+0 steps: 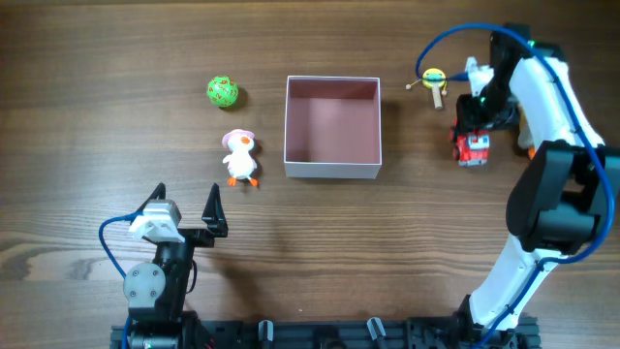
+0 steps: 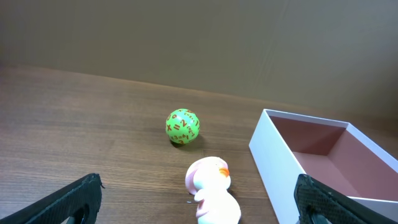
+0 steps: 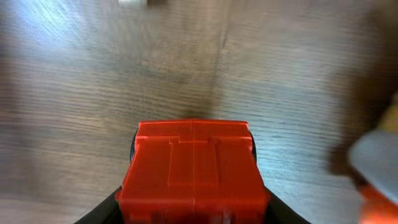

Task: Pack container
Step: 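Lower the right gripper and grasp the red fire truck, then lift the fire truck and carry it left over the box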

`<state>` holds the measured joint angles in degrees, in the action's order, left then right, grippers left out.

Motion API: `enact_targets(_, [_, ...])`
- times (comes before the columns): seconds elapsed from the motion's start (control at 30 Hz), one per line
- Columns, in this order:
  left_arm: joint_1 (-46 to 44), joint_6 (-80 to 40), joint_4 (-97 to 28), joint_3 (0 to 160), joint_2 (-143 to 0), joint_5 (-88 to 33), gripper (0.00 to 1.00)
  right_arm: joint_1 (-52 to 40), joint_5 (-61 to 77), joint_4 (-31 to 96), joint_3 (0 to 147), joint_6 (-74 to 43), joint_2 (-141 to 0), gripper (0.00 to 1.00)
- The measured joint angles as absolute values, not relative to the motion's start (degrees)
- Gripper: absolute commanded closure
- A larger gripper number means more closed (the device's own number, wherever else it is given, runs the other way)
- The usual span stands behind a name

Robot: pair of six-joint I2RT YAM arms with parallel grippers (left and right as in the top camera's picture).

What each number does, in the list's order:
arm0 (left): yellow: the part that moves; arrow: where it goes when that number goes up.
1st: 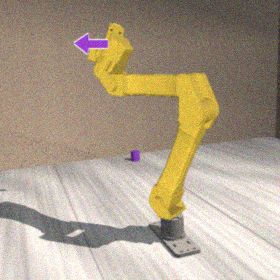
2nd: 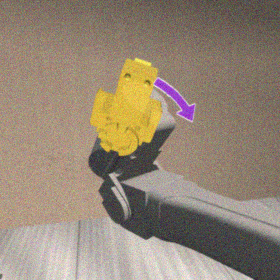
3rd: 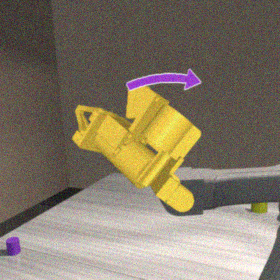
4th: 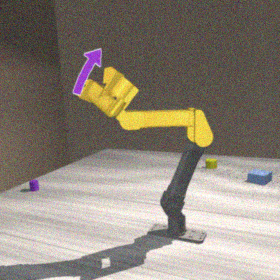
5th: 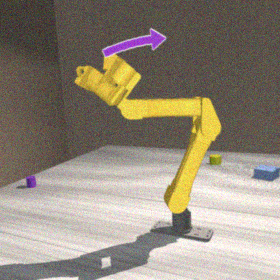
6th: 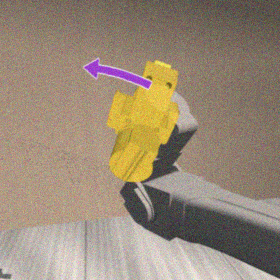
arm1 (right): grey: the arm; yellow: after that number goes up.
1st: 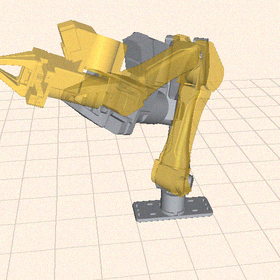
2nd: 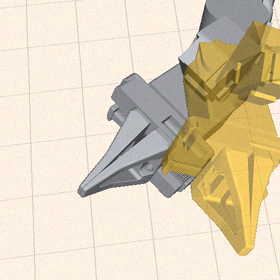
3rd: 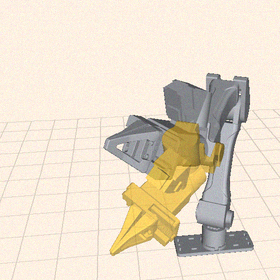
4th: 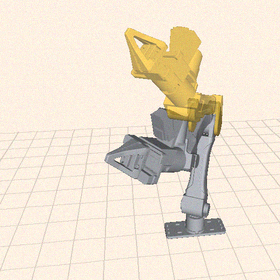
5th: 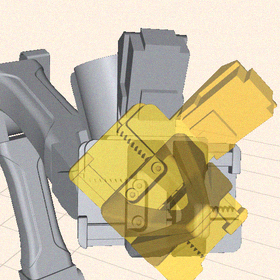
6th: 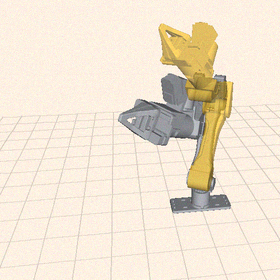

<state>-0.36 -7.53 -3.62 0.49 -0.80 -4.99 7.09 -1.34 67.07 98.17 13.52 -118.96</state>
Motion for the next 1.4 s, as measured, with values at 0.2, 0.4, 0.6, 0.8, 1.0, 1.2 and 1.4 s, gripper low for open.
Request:
enact_targets(0.2, [-0.36, -7.53, -3.62, 0.49, -0.80, -4.99, 0.00, 4.56, -1.39, 75.44, 111.13, 11.11, -118.98, 0.52])
enact_targets(0.4, [-0.36, -7.53, -3.62, 0.49, -0.80, -4.99, 0.00, -4.23, -1.52, 83.13, 122.21, 6.20, -118.98, 0.53])
enact_targets(0.6, [-0.36, -7.53, -3.62, 0.49, -0.80, -4.99, 0.00, -12.75, -1.43, 86.02, 124.46, 0.84, -118.98, 0.60])
enact_targets(0.8, [-0.36, -7.53, -3.62, 0.49, -0.80, -4.99, 0.00, -17.54, 1.43, 87.81, 124.44, -3.66, -118.98, 0.60])
enact_targets(1.0, [-0.36, -7.53, -3.62, 0.49, -0.80, -4.99, 0.00, -21.67, 4.32, 88.95, 124.46, -6.59, -118.98, 0.59])
enact_targets(1.2, [-0.36, -7.53, -3.62, 0.49, -0.80, -4.99, 0.00, -24.16, 6.20, 87.05, 124.46, -10.52, -118.98, 0.59])
enact_targets(1.4, [-0.36, -7.53, -3.62, 0.49, -0.80, -4.99, 0.00, -24.45, 4.80, 82.56, 124.44, -14.37, -118.98, 0.59])
